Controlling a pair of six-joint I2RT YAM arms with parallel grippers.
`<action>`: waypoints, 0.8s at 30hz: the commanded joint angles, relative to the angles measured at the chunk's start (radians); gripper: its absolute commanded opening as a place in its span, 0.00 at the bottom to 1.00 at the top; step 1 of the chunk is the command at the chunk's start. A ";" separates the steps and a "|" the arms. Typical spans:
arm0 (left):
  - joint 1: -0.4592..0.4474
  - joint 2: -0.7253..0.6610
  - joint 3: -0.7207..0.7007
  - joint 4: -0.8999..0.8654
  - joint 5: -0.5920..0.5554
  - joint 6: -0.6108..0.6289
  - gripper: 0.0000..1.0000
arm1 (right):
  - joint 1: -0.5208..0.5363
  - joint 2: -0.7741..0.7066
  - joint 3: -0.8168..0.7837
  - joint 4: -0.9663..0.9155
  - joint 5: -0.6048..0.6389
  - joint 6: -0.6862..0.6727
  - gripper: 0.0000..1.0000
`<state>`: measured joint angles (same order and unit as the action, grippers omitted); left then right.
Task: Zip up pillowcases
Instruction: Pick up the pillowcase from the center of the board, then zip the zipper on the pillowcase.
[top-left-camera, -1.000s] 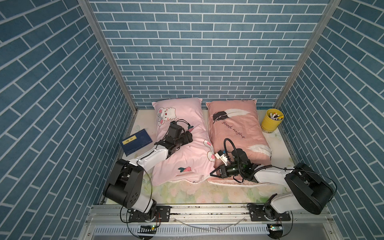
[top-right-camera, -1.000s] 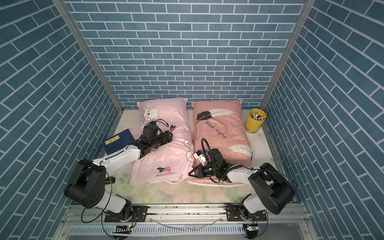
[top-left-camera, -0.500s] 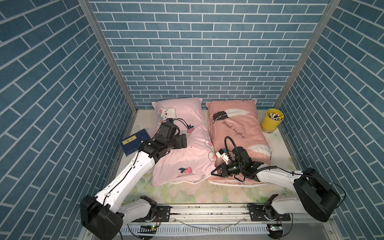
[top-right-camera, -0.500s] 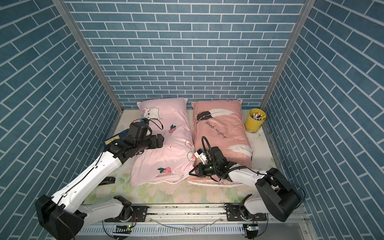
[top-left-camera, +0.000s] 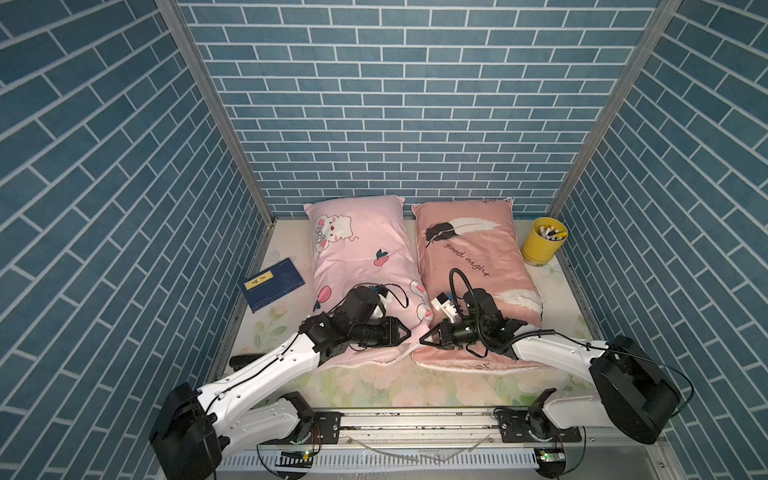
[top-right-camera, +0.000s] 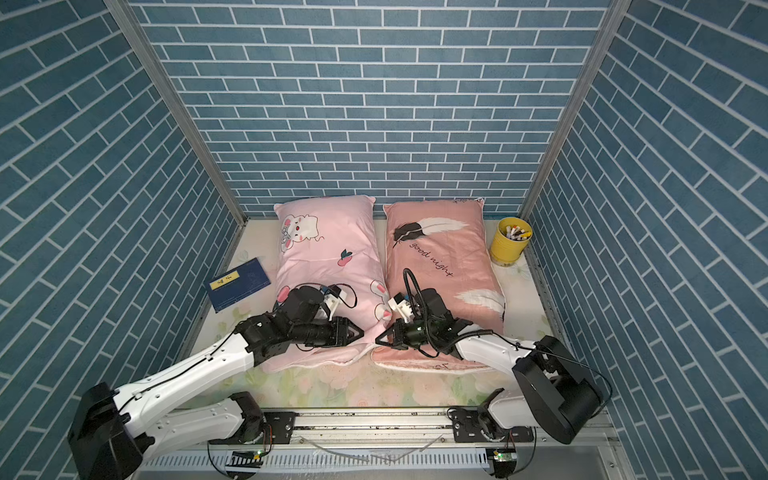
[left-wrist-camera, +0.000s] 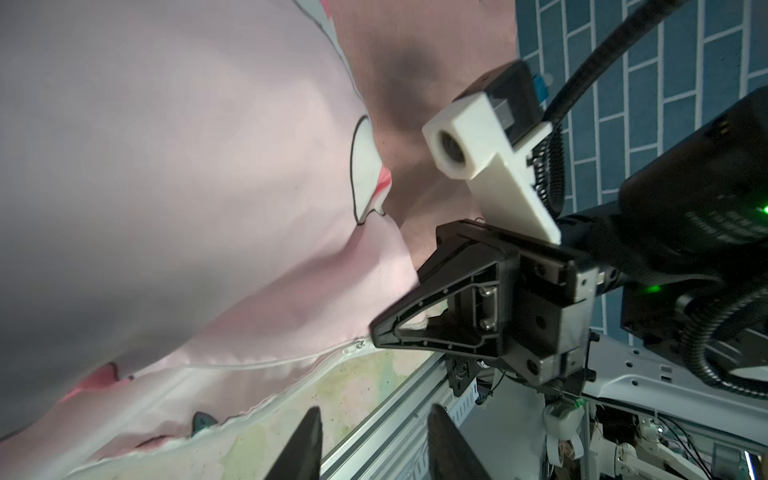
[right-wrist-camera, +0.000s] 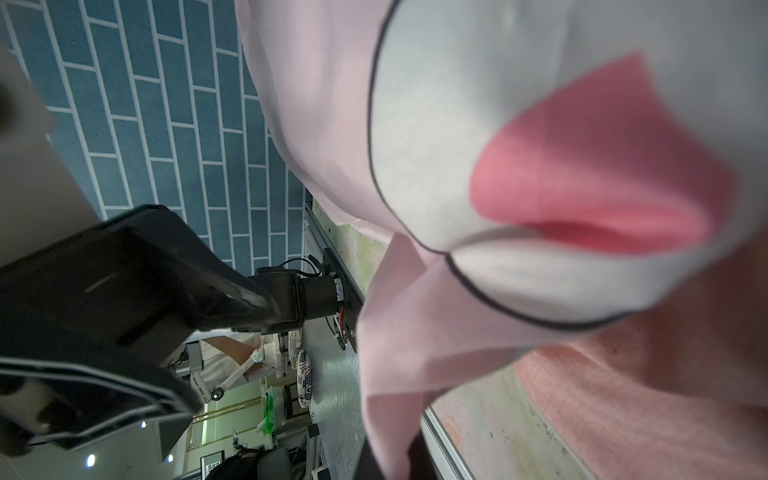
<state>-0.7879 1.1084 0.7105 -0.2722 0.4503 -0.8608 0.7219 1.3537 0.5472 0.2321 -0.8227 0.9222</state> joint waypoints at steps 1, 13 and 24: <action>-0.014 0.026 -0.033 0.222 0.038 -0.101 0.39 | 0.004 -0.023 0.017 0.028 0.006 0.048 0.00; -0.016 0.101 -0.109 0.335 0.042 -0.116 0.37 | 0.002 -0.054 0.007 0.043 0.012 0.072 0.00; -0.020 0.096 -0.164 0.408 0.034 -0.142 0.44 | 0.001 -0.032 -0.002 0.100 0.008 0.094 0.00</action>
<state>-0.7990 1.2118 0.5610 0.0933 0.4908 -0.9977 0.7219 1.3224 0.5465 0.2756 -0.8135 0.9840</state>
